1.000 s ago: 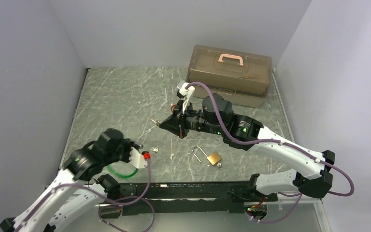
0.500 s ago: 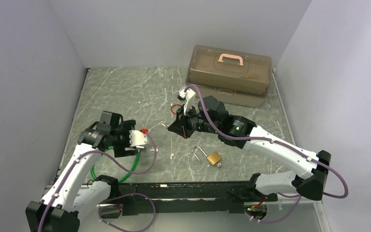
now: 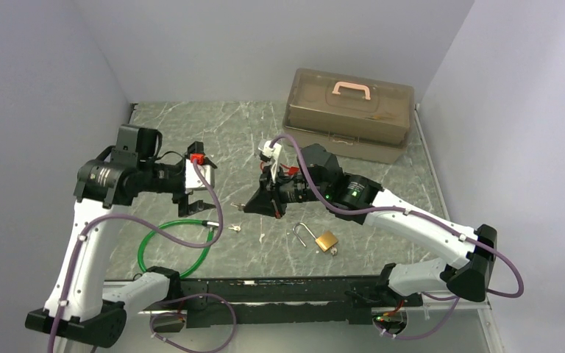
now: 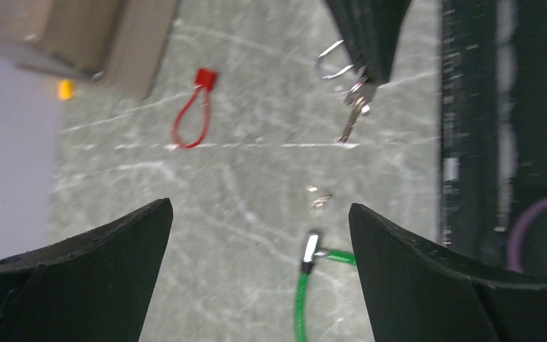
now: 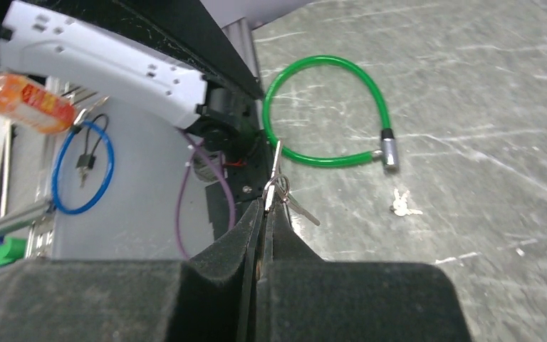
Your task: Unlock with the key
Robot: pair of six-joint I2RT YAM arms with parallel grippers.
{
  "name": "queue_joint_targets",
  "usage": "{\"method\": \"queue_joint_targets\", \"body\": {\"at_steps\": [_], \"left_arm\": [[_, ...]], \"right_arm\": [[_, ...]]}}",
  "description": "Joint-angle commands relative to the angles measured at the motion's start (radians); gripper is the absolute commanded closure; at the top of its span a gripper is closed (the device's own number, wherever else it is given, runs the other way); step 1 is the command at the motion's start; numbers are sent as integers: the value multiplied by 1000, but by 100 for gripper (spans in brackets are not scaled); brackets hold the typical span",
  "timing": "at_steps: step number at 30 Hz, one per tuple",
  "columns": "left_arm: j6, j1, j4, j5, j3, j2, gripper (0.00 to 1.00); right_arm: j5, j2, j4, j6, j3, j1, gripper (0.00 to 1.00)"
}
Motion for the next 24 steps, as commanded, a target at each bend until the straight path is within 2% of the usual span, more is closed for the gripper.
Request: {"method": "queue_joint_targets", "body": {"at_steps": [1, 4, 6, 8, 12, 13, 19, 24], "left_arm": [[143, 5, -325, 251, 81, 66, 1], [140, 3, -329, 276, 81, 55, 0], [124, 3, -328, 284, 88, 56, 5], [103, 3, -330, 290, 101, 61, 15], [56, 2, -330, 320, 134, 69, 45], [51, 0, -329, 320, 139, 71, 48], [27, -7, -329, 294, 143, 65, 50], [17, -22, -329, 282, 137, 59, 62]], "right_arm": [[-155, -1, 100, -43, 52, -1, 100], [-188, 5, 107, -52, 68, 1, 100], [-189, 11, 106, -56, 80, 1, 100], [-191, 19, 108, -65, 91, 1, 100], [-194, 43, 105, -73, 122, 3, 100], [-196, 49, 106, -74, 129, 4, 100], [-195, 68, 100, -84, 162, 10, 100], [-181, 80, 96, -89, 177, 15, 100]]}}
